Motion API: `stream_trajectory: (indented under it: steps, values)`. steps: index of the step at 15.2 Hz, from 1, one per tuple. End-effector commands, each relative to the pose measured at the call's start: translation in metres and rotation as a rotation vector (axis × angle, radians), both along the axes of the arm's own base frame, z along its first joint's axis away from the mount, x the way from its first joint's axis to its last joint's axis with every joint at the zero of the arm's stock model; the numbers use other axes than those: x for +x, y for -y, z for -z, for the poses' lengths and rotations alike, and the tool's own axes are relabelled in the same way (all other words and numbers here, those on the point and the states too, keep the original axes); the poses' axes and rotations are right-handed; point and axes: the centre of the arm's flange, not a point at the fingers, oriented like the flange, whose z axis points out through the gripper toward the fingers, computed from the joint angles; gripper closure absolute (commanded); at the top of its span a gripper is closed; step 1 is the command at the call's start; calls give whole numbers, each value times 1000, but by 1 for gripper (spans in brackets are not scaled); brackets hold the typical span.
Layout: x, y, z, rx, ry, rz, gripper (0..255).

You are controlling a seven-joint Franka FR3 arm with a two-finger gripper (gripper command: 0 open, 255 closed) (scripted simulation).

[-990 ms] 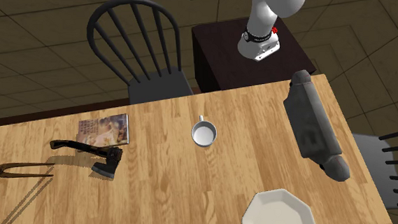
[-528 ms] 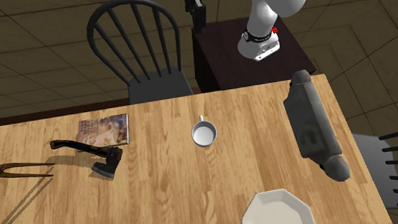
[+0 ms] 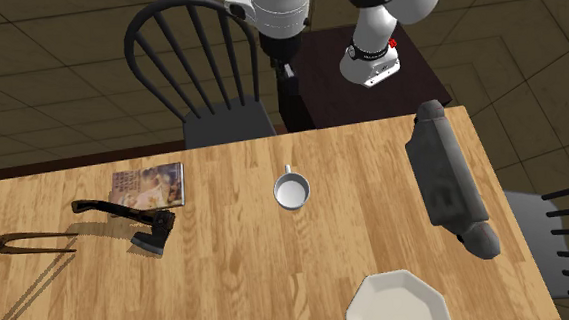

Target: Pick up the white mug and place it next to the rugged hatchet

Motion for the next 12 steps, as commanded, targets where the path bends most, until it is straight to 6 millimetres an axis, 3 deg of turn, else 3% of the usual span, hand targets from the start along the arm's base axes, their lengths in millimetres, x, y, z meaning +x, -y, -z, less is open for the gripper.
stream_trajectory:
  steps: [1, 12]
  values:
    - [4, -22, 15, -3, -1, 1, 0]
    - [32, -139, 102, -26, -12, 1, 0]
